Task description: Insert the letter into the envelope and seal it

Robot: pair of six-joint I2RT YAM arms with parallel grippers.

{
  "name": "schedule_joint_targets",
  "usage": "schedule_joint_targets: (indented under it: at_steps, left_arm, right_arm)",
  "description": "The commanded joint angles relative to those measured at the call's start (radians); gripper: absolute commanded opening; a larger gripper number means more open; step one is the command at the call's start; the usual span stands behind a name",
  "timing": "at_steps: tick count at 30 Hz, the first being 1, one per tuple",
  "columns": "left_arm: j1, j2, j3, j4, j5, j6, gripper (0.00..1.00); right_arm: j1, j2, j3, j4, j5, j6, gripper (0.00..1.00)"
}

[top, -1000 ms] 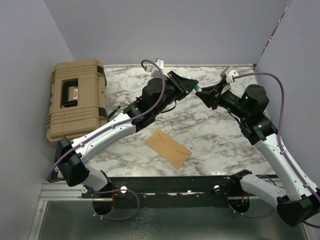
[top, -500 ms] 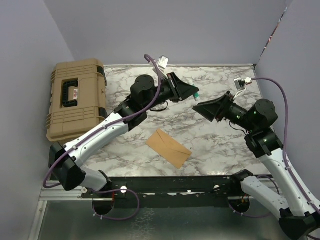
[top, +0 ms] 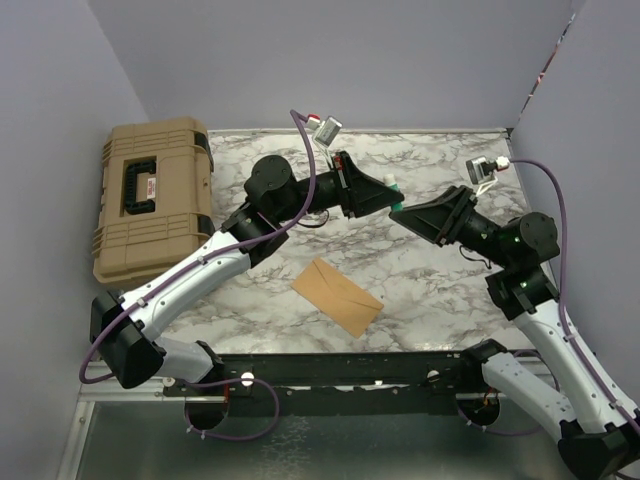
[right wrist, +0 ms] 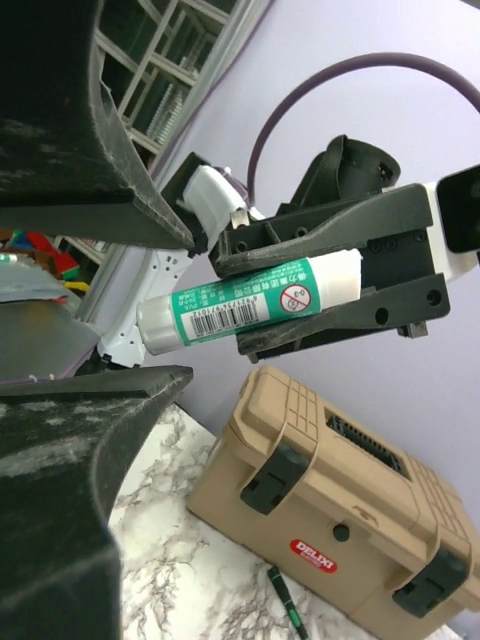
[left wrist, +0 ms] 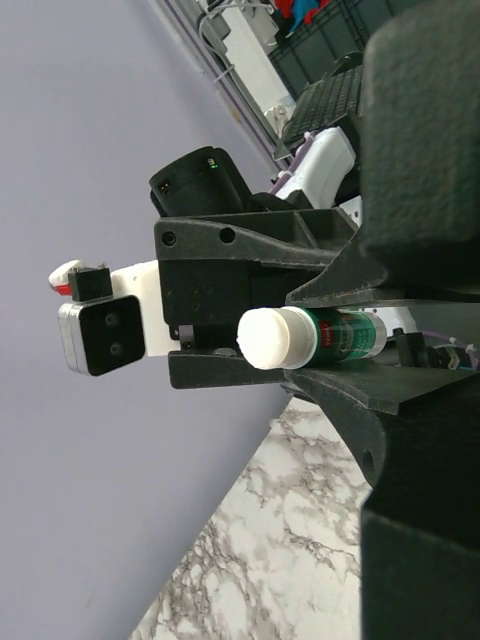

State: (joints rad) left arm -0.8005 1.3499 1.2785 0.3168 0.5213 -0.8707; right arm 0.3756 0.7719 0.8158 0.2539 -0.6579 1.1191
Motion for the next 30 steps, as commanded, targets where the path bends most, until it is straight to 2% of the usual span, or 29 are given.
schedule_joint_targets:
  at_steps: [1,9,13,18,21,25,30]
  left_arm:
    - [0.004,-0.020,-0.011,0.061,0.049,0.003,0.00]
    - [0.004,-0.019,-0.016,0.081,0.011,-0.011,0.00]
    - [0.000,-0.025,-0.015,0.083,-0.082,-0.041,0.00]
    - [-0.005,-0.015,-0.001,0.082,-0.231,-0.122,0.00]
    - [-0.009,-0.001,0.013,0.081,-0.298,-0.169,0.00]
    - [-0.010,0.027,0.045,0.069,-0.379,-0.231,0.00]
    - [-0.011,0.077,0.120,-0.101,-0.574,-0.379,0.00]
  right_arm:
    - [-0.004,0.017,-0.008,0.133,-0.100,0.049,0.47]
    - [-0.005,0.049,0.048,0.113,-0.159,-0.073,0.15]
    - [-0.006,0.103,0.138,-0.037,-0.187,-0.311,0.01]
    - [-0.005,0.197,0.264,-0.322,-0.122,-0.768,0.01]
    - [-0.004,0.239,0.299,-0.385,-0.010,-0.972,0.01]
    - [-0.004,0.277,0.312,-0.370,0.147,-1.125,0.01]
    - [0.053,0.320,0.322,-0.353,0.454,-1.276,0.01]
